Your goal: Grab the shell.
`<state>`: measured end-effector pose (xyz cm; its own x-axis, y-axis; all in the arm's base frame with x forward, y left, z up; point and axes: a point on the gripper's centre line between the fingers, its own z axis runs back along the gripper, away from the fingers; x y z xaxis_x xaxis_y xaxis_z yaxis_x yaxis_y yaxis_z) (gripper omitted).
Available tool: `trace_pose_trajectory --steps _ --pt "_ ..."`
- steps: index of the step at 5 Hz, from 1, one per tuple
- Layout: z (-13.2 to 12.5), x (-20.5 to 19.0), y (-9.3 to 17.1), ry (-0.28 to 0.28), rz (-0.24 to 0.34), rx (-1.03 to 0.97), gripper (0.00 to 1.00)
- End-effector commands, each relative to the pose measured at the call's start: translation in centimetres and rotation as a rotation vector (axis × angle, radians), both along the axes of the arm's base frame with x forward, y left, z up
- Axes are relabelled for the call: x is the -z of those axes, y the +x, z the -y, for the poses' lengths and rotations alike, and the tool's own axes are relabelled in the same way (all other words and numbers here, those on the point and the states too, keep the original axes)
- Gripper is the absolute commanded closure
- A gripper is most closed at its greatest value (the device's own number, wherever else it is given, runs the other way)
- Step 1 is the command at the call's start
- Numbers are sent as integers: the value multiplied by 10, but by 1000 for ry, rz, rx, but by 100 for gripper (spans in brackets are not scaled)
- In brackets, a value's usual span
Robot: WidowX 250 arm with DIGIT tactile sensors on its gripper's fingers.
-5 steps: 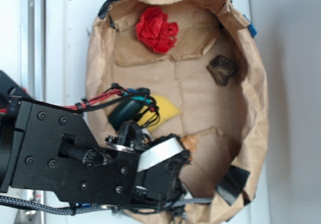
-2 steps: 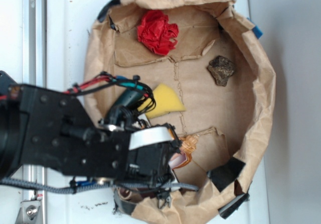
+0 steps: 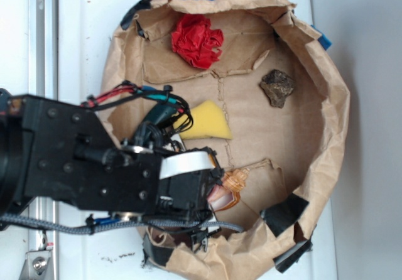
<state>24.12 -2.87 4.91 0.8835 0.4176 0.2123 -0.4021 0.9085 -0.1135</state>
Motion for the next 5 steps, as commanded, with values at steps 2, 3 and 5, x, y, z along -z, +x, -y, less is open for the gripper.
trace_pose_trajectory --steps 2,3,5 --pt "-12 1 47 34 79 -97 0" --pt "-11 -7 51 3 40 -96 0" --pt "-14 -33 40 -40 -6 -79 0"
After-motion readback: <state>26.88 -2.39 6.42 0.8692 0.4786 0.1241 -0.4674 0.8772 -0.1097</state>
